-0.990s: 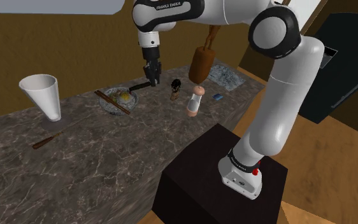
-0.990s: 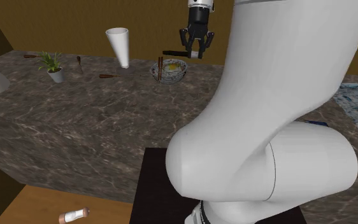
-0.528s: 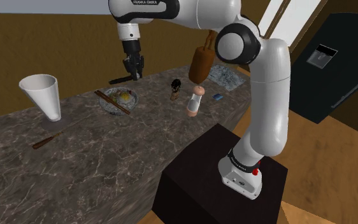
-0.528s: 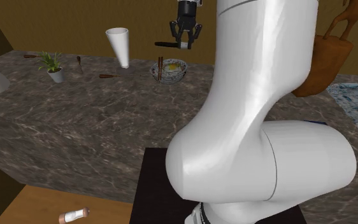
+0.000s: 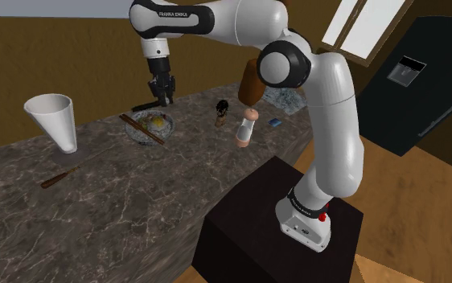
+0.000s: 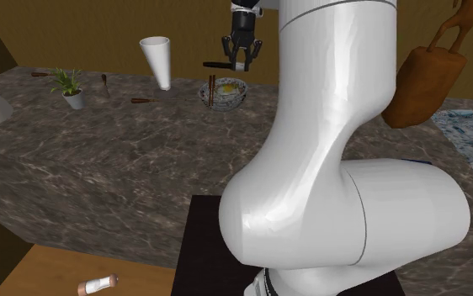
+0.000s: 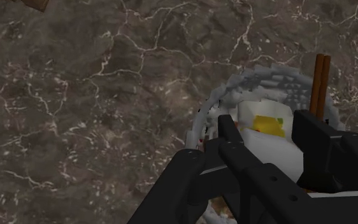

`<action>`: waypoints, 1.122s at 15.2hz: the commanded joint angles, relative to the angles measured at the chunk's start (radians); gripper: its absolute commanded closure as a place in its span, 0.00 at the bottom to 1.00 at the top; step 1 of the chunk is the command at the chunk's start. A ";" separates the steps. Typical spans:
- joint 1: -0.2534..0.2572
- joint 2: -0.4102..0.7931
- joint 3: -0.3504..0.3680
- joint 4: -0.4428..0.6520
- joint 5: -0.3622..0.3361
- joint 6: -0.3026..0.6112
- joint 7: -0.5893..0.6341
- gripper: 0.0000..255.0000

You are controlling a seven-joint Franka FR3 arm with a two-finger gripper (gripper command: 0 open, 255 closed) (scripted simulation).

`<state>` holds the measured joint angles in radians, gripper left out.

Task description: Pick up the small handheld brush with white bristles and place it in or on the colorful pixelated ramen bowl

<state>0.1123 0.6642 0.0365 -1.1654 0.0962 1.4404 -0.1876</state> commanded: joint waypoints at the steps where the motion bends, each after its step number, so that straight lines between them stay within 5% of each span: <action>1: 0.000 0.004 -0.001 -0.020 0.000 0.025 -0.004 1.00; 16: 0.001 0.025 -0.002 -0.087 -0.001 0.112 -0.012 1.00; 17: 0.001 0.025 -0.002 -0.087 -0.001 0.112 -0.012 0.00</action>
<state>0.1128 0.6888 0.0348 -1.2527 0.0953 1.5523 -0.1997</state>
